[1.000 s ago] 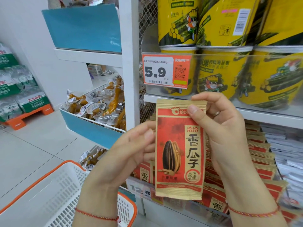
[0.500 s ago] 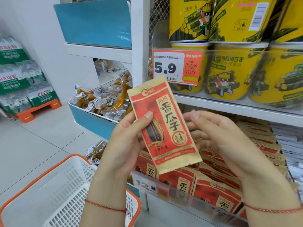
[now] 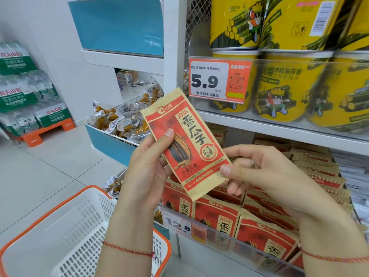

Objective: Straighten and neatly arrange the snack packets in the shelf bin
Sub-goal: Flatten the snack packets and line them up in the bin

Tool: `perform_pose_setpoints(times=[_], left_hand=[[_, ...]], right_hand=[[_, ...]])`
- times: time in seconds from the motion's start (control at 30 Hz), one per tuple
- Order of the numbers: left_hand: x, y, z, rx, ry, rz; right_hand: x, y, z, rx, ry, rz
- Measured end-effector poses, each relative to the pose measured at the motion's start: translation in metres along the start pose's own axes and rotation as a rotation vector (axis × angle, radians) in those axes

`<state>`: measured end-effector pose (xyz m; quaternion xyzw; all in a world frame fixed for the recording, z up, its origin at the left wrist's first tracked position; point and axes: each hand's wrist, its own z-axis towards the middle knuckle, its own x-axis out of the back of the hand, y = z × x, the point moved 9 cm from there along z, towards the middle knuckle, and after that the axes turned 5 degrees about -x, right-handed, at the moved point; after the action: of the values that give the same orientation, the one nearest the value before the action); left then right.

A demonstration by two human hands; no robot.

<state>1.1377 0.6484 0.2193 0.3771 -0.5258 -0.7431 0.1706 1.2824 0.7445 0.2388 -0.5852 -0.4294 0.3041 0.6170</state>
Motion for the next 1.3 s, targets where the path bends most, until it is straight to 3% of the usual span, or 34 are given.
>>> perform_pose_setpoints(times=[0.17, 0.33, 0.47, 0.57, 0.63, 0.73, 0.87, 1.0, 1.1, 1.2, 1.3], left_hand=[[-0.004, 0.006, -0.001, -0.071, -0.042, -0.023], [-0.012, 0.020, -0.001, -0.211, -0.156, -0.223], [-0.024, 0.029, -0.011, -0.264, -0.297, -0.183], [-0.025, 0.030, -0.014, -0.251, -0.315, -0.113], [-0.025, 0.030, -0.011, -0.262, -0.296, -0.058], [-0.032, 0.033, -0.007, -0.307, -0.284, 0.042], [-0.047, 0.034, -0.003, -0.345, -0.308, 0.082], [-0.066, 0.031, -0.005, -0.353, -0.368, 0.112], [-0.070, 0.018, -0.001, -0.261, -0.335, 0.100], [-0.066, -0.002, 0.004, -0.197, -0.315, 0.407], [-0.066, -0.026, 0.004, -0.155, -0.409, 0.793]], right_hand=[[0.005, -0.001, 0.001, 0.041, 0.047, 0.003], [0.023, -0.018, -0.003, 0.266, 0.305, -0.043], [0.036, -0.024, -0.009, 0.338, 0.475, -0.039], [0.041, -0.023, -0.012, 0.306, 0.576, -0.162], [0.041, -0.023, -0.015, 0.259, 0.622, -0.375], [0.036, -0.043, -0.027, 0.283, 0.634, -0.662], [0.024, -0.078, -0.032, 0.372, 0.486, -0.784], [0.021, -0.090, -0.021, 0.392, 0.471, -1.204], [0.032, -0.087, -0.025, 0.522, 0.491, -1.125], [0.053, -0.066, -0.030, 0.609, 0.540, -1.001], [0.058, -0.039, -0.030, 0.661, 0.515, -1.049]])
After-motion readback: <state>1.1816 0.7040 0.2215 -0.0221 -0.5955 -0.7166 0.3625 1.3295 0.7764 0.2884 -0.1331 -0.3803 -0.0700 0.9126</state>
